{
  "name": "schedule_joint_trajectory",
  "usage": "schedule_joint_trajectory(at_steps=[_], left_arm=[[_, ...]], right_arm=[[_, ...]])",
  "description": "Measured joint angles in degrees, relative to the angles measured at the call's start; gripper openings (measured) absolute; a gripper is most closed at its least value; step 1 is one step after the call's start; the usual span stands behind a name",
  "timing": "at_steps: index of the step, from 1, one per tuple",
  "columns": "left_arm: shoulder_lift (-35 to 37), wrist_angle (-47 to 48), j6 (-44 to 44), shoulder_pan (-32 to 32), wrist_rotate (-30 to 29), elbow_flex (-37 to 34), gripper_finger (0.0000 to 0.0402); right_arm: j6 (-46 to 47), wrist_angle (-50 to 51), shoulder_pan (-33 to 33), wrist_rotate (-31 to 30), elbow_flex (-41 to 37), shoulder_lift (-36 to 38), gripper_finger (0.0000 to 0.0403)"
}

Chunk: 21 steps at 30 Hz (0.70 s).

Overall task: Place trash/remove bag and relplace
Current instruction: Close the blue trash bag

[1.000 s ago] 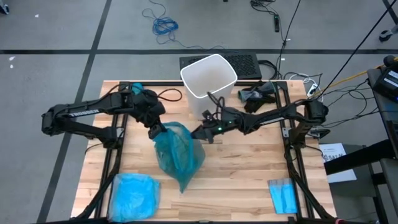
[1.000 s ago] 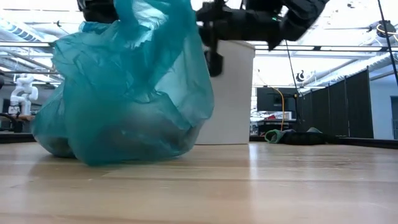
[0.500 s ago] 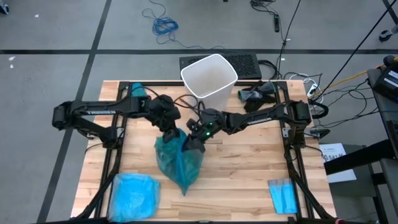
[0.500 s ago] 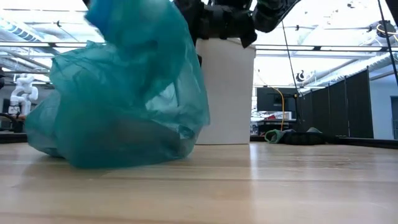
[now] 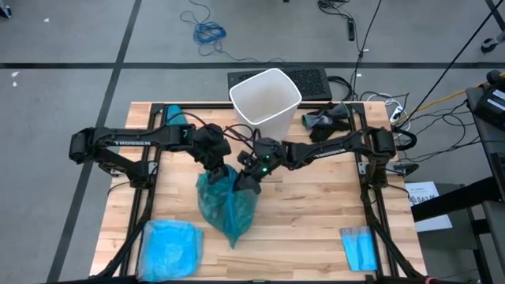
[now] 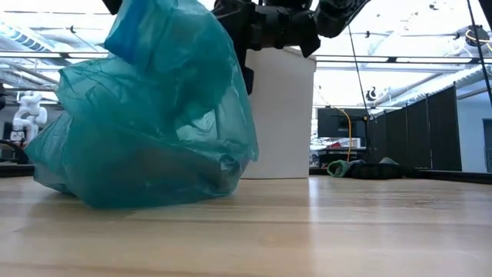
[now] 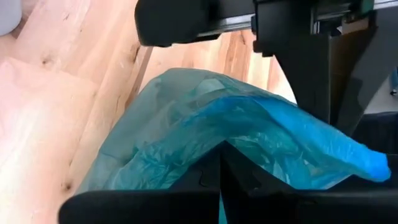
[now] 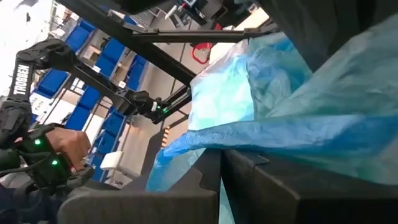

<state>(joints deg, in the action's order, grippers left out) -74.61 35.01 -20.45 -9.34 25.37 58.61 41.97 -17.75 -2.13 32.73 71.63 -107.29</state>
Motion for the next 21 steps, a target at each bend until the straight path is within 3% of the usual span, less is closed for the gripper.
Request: schedule_joint_trajectory(at_steps=[8, 13, 21], left_arm=[[0.0, 0.3, 0.3, 0.0, 0.1, 0.0, 0.0], [0.0, 0.5, 0.5, 0.0, 0.8, 0.0, 0.0], [0.0, 0.5, 0.9, 0.0, 1.0, 0.0, 0.0]], right_arm=[[-2.0, 3.1, 0.3, -11.9, -2.3, 3.5, 0.0], [5.6, -8.2, -0.1, -17.6, -12.9, 8.8, 0.0], [16.8, -24.3, -0.9, -21.3, -28.9, 14.3, 0.0]])
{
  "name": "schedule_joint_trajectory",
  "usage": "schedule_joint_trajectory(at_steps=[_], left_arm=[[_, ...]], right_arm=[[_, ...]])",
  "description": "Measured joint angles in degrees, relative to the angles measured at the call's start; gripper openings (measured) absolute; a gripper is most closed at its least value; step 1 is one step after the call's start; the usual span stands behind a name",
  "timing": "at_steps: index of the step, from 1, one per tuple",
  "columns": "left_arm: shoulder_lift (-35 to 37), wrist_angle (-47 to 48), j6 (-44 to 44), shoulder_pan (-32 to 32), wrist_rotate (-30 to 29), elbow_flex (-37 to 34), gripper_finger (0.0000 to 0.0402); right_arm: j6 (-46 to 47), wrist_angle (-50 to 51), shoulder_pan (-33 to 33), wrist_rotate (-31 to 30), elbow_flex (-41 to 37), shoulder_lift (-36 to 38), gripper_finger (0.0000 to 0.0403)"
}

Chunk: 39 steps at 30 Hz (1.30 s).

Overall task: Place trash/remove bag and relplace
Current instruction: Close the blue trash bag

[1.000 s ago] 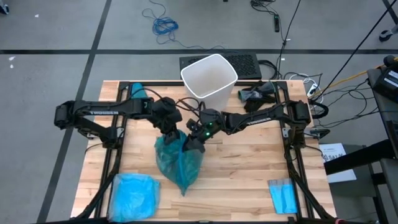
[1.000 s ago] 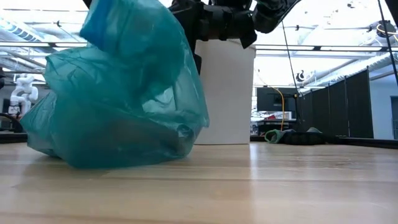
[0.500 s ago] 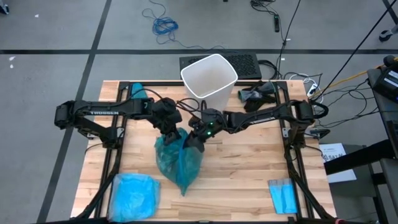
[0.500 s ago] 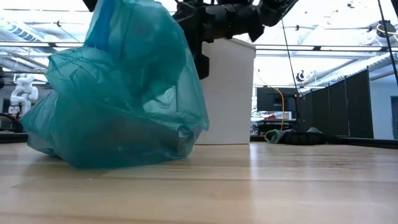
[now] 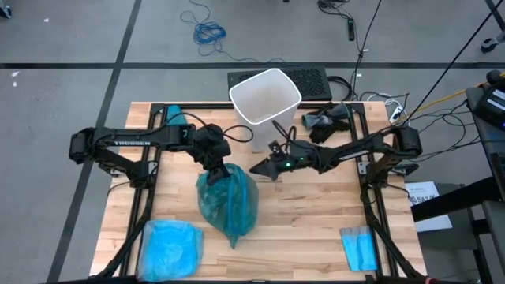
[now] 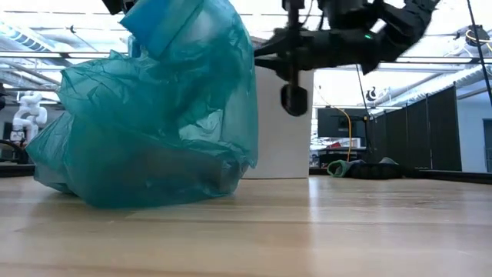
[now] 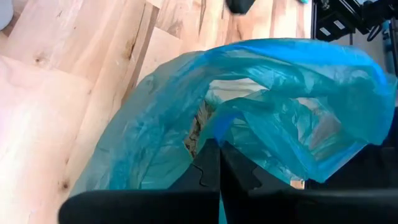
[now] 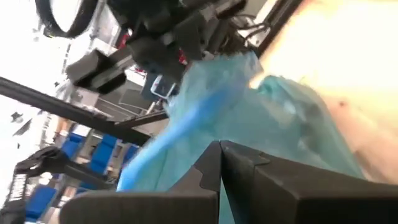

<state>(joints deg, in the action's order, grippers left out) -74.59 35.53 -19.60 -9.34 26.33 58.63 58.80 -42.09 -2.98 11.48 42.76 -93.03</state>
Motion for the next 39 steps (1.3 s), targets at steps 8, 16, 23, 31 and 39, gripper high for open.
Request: schedule_joint_trajectory(at_steps=[8, 16, 23, 31, 39], left_arm=[[0.0, -0.2, -1.1, 0.0, 0.0, 0.0, 0.0], [0.0, -0.6, -1.1, 0.0, 0.0, 0.0, 0.0], [0.0, -1.0, -0.4, 0.0, 0.0, 0.0, 0.0], [0.0, -2.1, 3.9, 0.0, 0.0, 0.0, 0.0], [0.0, -2.1, 7.2, 0.0, 0.0, 0.0, 0.0]], right_arm=[[10.2, -27.5, 0.2, -0.5, -11.6, -0.1, 0.0019], [13.8, -34.2, 1.7, 2.0, -14.0, -0.4, 0.0111], [10.7, -24.2, 5.5, 2.1, -8.6, -0.3, 0.0133], [9.3, -17.8, 6.7, 1.8, -1.0, -4.6, 0.0114], [11.3, -17.5, 7.2, 2.0, 6.3, -11.6, 0.0106]])
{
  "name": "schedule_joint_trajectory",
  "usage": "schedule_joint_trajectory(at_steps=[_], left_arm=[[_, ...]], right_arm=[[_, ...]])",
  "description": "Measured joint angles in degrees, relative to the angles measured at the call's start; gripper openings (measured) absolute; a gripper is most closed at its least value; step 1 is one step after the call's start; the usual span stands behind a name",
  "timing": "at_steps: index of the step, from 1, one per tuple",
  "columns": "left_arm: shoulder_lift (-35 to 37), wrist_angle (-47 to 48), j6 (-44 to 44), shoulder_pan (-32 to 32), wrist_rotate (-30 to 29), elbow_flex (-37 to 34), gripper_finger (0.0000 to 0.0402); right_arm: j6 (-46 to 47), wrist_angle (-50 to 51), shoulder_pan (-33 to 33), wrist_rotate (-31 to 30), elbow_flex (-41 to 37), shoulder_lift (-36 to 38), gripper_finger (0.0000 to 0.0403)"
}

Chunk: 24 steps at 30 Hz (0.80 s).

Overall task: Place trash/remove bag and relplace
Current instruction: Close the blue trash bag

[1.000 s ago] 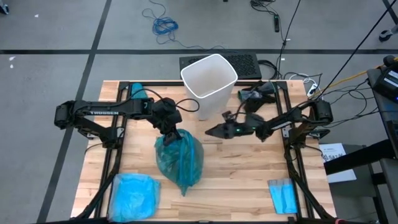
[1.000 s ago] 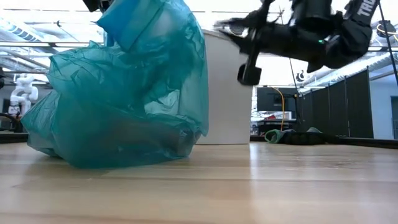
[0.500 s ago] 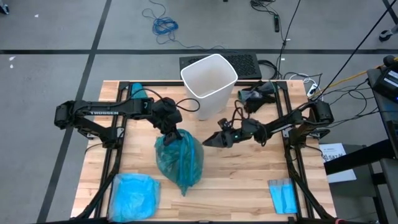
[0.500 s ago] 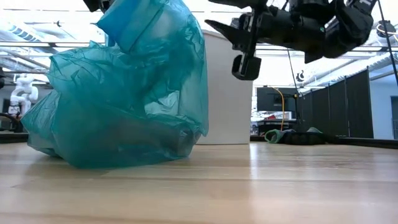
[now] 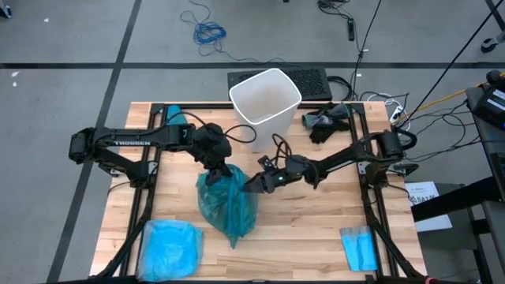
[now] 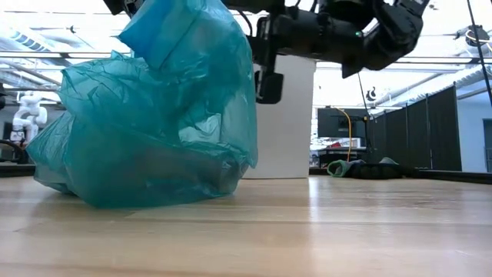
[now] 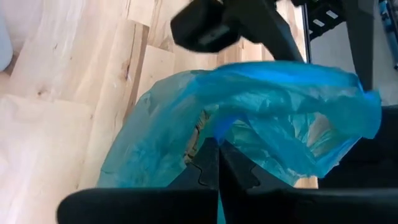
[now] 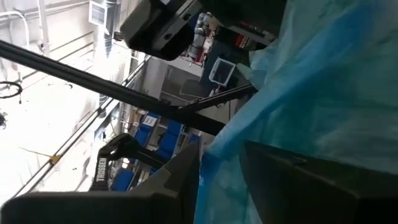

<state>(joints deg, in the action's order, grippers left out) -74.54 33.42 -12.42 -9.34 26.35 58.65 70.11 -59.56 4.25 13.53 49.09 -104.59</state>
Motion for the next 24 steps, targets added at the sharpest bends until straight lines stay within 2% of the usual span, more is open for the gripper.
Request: schedule_joint_trajectory(at_steps=[2, 6, 7, 12, 16, 17, 19, 22, 24], left_arm=[[0.0, 0.0, 0.8, 0.0, 0.0, 0.0, 0.0], [0.0, 0.1, 1.2, 0.0, 0.6, 0.0, 0.0], [0.0, 0.0, 1.4, 0.0, 0.6, 0.0, 0.0], [1.0, 0.0, 2.4, 0.0, 1.0, 0.0, 0.0], [3.2, 0.2, 2.4, 0.0, 6.4, 2.5, 0.0], [4.4, 0.4, 2.4, 0.0, 7.4, 3.6, 0.0], [7.1, -0.1, 2.4, 0.0, 8.1, 6.7, 0.0], [11.7, 0.1, 2.4, 0.0, 8.2, 10.8, 0.0], [14.7, -0.1, 2.5, 0.0, 8.2, 13.3, 0.0]], right_arm=[[0.4, -0.3, 0.4, 0.0, 1.2, -0.5, 0.0092], [-0.4, -2.2, 1.4, -0.1, 2.0, 0.0, 0.0019], [-0.5, -3.2, 1.6, -0.1, 2.0, 0.0, 0.001], [1.0, -6.2, 2.3, -0.2, 2.0, 0.1, 0.0001], [1.4, -16.8, -0.1, 1.4, 1.9, 0.3, 0.0001], [2.0, -16.9, -1.0, 1.4, 1.9, 0.9, 0.0001], [2.3, -10.3, -2.7, 1.4, 1.9, 2.9, 0.0], [-1.1, 5.1, -4.3, 0.8, 1.9, 7.4, 0.0], [-3.7, 10.3, -4.8, 0.3, 1.9, 10.1, 0.0]])
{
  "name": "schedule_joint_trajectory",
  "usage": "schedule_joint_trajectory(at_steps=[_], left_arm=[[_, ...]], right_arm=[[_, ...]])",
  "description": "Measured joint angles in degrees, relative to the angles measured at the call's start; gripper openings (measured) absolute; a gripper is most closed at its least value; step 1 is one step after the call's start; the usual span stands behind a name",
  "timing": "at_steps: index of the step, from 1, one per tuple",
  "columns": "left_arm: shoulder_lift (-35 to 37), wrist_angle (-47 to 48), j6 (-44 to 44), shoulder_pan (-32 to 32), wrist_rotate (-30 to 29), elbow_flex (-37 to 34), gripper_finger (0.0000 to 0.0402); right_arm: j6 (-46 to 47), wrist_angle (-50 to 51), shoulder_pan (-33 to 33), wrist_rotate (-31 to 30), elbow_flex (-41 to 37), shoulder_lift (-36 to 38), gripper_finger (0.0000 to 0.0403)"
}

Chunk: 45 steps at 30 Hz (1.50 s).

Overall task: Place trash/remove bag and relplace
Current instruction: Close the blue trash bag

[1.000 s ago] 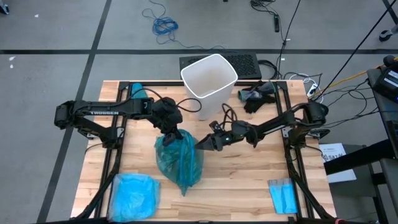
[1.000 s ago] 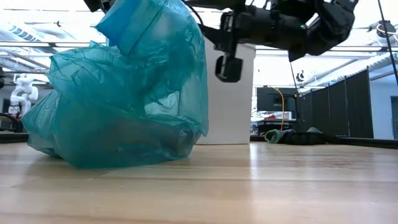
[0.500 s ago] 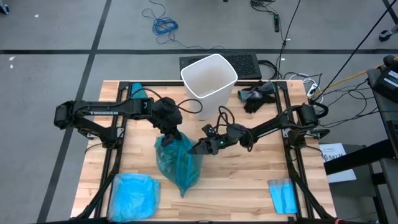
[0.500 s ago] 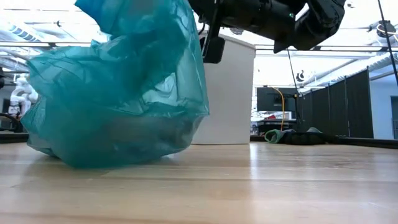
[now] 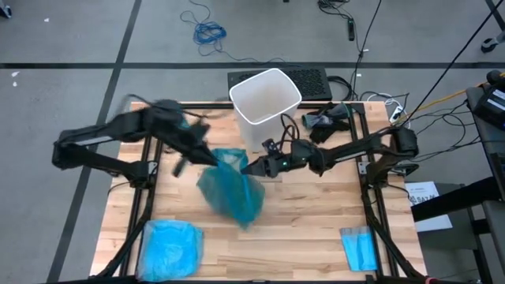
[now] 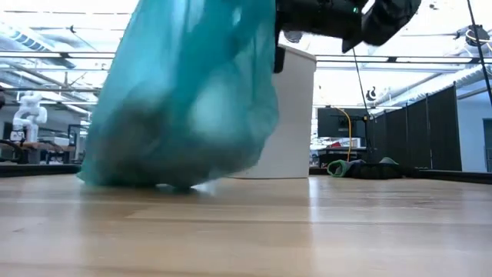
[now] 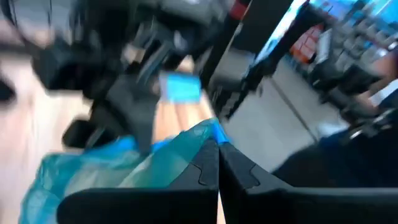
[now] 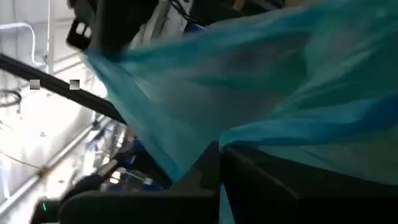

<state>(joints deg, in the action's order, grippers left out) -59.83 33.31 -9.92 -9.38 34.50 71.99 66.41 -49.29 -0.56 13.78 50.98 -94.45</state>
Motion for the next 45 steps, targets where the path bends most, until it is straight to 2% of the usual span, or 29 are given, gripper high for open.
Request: schedule_joint_trajectory(at_steps=[3, 8, 13, 19, 21, 23, 24, 27, 30, 33, 39, 45], left_arm=[[4.0, 0.5, -0.1, 0.0, -1.4, 1.0, 0.0], [6.0, 9.5, -0.1, 0.0, -7.7, 1.0, 0.0], [2.4, 11.1, -0.1, 1.0, -7.7, -0.6, 0.0], [-1.4, 9.3, 0.4, 2.0, -7.7, -1.0, 0.0], [-2.0, 8.6, 1.4, 2.1, -7.6, -1.0, 0.0], [-2.5, 8.5, 1.4, 2.0, -7.6, -1.0, 0.0], [-2.6, 8.3, 1.4, 2.0, -7.6, -1.0, 0.0], [-2.6, 8.1, 1.4, 2.0, -7.6, -1.0, 0.0], [-2.6, 8.1, 1.4, 2.1, -7.6, -0.9, 0.0], [-2.6, 8.1, 1.3, 2.0, -7.6, -0.9, 0.0], [-2.6, 8.1, 1.4, 2.1, -7.6, -0.9, 0.0], [-2.6, 8.1, 1.5, 2.0, -7.7, -0.9, 0.0]], right_arm=[[-3.2, 1.1, -0.8, 0.3, 0.0, 2.9, 0.0], [-4.6, 2.5, -2.0, 0.8, 0.0, 4.1, 0.0], [-4.5, 1.6, -2.5, 1.2, 0.0, 4.2, 0.0], [-4.8, -9.8, -2.5, 3.4, 0.0, 4.2, 0.0], [-3.9, -6.2, -2.9, 3.6, 0.0, 4.7, 0.0], [-3.3, 3.0, -3.1, 0.8, 0.0, 5.5, 0.0], [-4.1, 4.1, -2.9, -0.1, -0.2, 5.5, 0.0], [-5.6, -0.9, -2.5, 1.1, 0.0, 5.9, 0.0], [-5.3, 1.1, -2.9, 3.2, 0.1, 6.0, 0.0001], [-5.4, 4.0, -2.9, 2.6, -0.3, 5.5, 0.0019], [-2.7, -2.8, -2.8, 5.4, -2.9, 5.7, 0.0093], [3.1, -18.6, -2.7, 4.0, -10.8, 5.8, 0.0161]])
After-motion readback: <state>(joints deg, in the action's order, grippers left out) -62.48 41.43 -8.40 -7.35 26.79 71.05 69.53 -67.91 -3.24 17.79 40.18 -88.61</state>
